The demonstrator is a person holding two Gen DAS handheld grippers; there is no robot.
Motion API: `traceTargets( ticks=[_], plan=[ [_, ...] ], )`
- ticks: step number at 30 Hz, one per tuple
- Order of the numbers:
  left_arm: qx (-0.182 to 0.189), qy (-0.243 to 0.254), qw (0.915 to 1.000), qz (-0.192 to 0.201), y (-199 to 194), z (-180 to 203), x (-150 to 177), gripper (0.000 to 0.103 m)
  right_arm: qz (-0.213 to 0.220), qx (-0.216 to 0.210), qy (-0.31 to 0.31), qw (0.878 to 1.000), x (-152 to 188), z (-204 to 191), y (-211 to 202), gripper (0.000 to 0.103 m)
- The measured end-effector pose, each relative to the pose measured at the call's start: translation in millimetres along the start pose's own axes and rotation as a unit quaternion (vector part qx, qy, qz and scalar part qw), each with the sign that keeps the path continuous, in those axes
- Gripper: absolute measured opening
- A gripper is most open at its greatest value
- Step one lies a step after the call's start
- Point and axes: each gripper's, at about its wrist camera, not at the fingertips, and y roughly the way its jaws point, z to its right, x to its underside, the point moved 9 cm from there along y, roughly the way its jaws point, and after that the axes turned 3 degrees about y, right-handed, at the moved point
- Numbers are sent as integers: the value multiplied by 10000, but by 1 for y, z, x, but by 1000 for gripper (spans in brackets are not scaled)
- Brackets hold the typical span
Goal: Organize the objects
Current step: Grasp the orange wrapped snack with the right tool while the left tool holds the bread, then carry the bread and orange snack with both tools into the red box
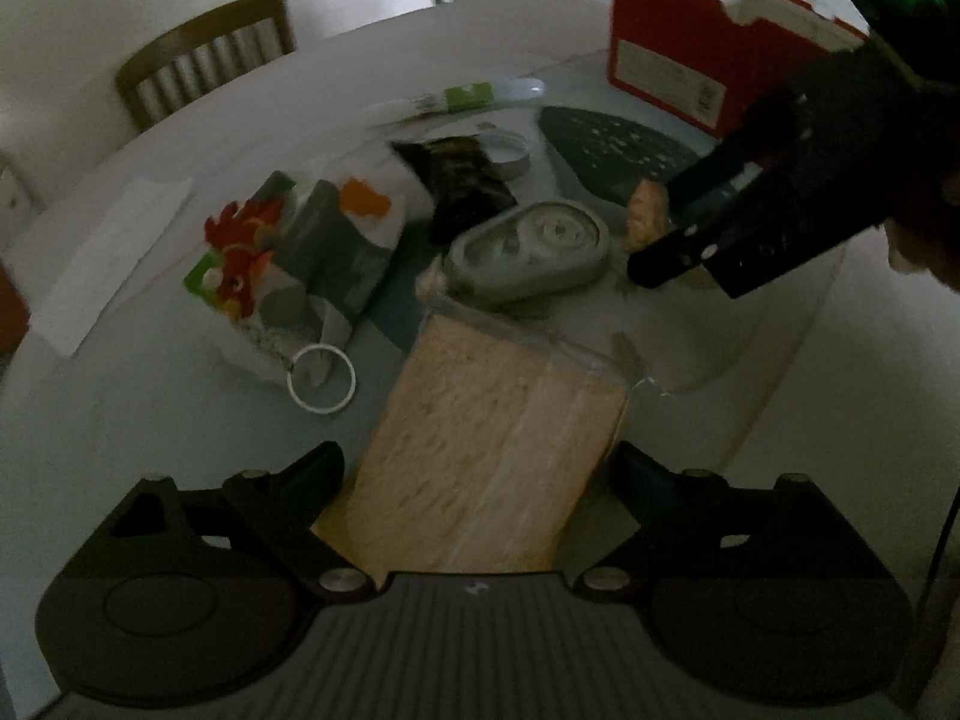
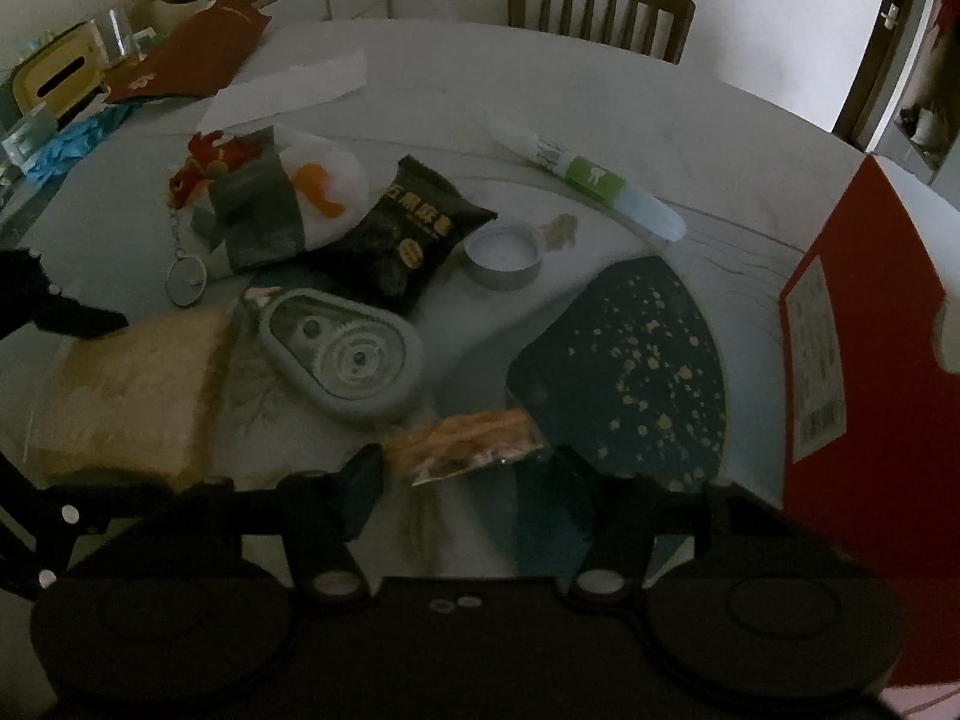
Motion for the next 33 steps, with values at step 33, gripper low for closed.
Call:
traceTargets(
  ticks=[33],
  plan=[
    [-241, -986, 9923, 704, -65, 95, -94, 86, 1116, -446, 519, 9914, 19, 96, -157, 59]
  ],
)
